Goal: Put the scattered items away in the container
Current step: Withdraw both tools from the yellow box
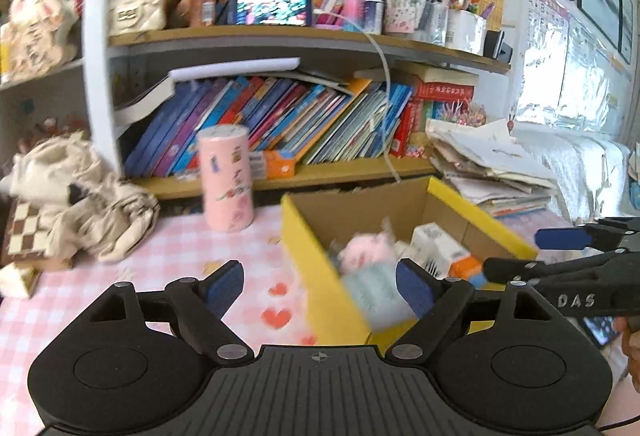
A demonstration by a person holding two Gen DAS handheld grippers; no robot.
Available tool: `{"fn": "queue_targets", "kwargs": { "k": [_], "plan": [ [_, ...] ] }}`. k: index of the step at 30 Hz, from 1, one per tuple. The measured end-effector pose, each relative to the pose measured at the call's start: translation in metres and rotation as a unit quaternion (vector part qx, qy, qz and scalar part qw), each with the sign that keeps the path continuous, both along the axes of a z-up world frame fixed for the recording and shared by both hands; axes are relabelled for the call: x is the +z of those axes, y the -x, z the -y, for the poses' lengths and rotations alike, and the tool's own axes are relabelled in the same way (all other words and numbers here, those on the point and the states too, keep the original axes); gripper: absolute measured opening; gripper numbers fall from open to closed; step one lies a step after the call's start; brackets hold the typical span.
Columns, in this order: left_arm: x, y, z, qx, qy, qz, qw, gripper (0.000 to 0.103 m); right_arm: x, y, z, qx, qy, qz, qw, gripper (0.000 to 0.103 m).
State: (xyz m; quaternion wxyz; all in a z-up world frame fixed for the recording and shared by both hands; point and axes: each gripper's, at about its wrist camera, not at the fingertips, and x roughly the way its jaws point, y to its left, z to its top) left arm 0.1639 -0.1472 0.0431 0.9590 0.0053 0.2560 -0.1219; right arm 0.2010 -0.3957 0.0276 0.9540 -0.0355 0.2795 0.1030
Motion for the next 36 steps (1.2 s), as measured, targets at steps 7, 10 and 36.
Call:
{"fn": "queue_targets", "kwargs": {
  "k": [7, 10, 36],
  "plan": [
    [-0.011, 0.042, -0.055, 0.015, -0.004, -0.019, 0.9997, 0.087, -0.010, 0.049, -0.036, -0.048, -0.015, -0.006, 0.999, 0.078],
    [-0.018, 0.061, -0.076, 0.018, 0.001, -0.033, 0.9993, 0.090, -0.015, 0.070, -0.052, -0.061, -0.015, -0.011, 0.998, 0.079],
    [-0.033, 0.124, -0.134, 0.017, -0.027, -0.070, 0.9970, 0.100, -0.033, 0.159, -0.137, -0.060, 0.016, -0.042, 0.997, 0.103]
  ]
}}
